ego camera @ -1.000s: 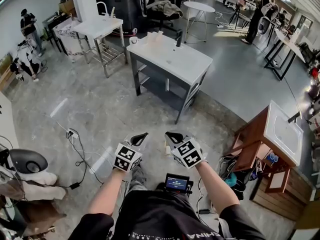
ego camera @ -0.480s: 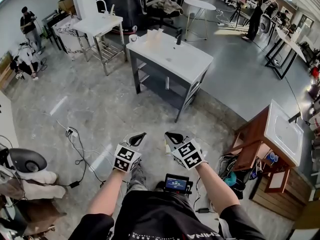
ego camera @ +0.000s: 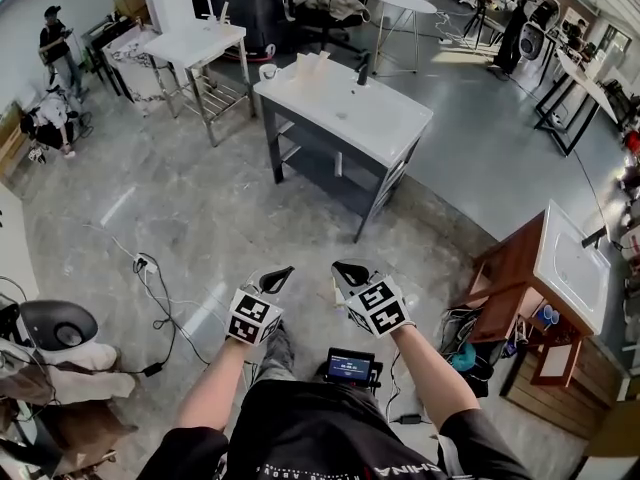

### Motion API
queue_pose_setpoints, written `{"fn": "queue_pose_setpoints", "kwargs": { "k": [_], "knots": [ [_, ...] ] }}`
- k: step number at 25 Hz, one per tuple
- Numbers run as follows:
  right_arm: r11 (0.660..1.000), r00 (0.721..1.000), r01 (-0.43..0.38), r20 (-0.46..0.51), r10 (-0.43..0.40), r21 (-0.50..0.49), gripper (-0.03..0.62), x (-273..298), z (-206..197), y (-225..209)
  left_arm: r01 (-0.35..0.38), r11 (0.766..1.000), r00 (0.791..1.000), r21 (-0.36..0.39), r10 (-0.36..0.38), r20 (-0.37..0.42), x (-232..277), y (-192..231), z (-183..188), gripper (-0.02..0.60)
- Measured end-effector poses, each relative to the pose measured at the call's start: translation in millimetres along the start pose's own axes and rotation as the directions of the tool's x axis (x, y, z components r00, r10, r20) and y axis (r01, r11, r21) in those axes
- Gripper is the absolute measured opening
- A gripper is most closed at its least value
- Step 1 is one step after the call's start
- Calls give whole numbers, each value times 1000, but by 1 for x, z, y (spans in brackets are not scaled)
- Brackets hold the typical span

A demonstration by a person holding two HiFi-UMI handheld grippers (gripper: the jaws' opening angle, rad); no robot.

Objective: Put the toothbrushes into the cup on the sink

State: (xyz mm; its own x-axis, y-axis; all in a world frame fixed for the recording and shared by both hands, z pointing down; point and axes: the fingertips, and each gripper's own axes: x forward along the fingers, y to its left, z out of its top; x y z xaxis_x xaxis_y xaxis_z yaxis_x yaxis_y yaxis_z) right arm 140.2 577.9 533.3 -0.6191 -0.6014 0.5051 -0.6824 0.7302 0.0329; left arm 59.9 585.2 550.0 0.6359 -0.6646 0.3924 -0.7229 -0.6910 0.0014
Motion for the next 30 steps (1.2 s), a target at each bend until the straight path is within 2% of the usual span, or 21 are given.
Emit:
{"fn": "queue_pose_setpoints", "kwargs": {
  "k": [10, 22, 25, 30],
  "knots": [
    [999, 1000, 5, -5, -5, 35, 9, 57, 32, -25, 8, 999, 1000, -32, -8, 17, 27, 72, 17, -3],
    [994, 997, 72, -21, -71, 77, 9, 141, 87, -63, 117, 993, 993, 31, -118, 14, 64, 174, 35, -3],
    [990, 996, 88, -18, -87, 115, 9, 154, 96, -71, 132, 991, 991, 35, -132, 15, 67, 193, 38, -3],
    [986, 993, 117, -47, -112, 117, 8, 170, 98, -84, 139, 990, 990, 7, -139, 18, 78, 217, 38, -3]
  ]
}}
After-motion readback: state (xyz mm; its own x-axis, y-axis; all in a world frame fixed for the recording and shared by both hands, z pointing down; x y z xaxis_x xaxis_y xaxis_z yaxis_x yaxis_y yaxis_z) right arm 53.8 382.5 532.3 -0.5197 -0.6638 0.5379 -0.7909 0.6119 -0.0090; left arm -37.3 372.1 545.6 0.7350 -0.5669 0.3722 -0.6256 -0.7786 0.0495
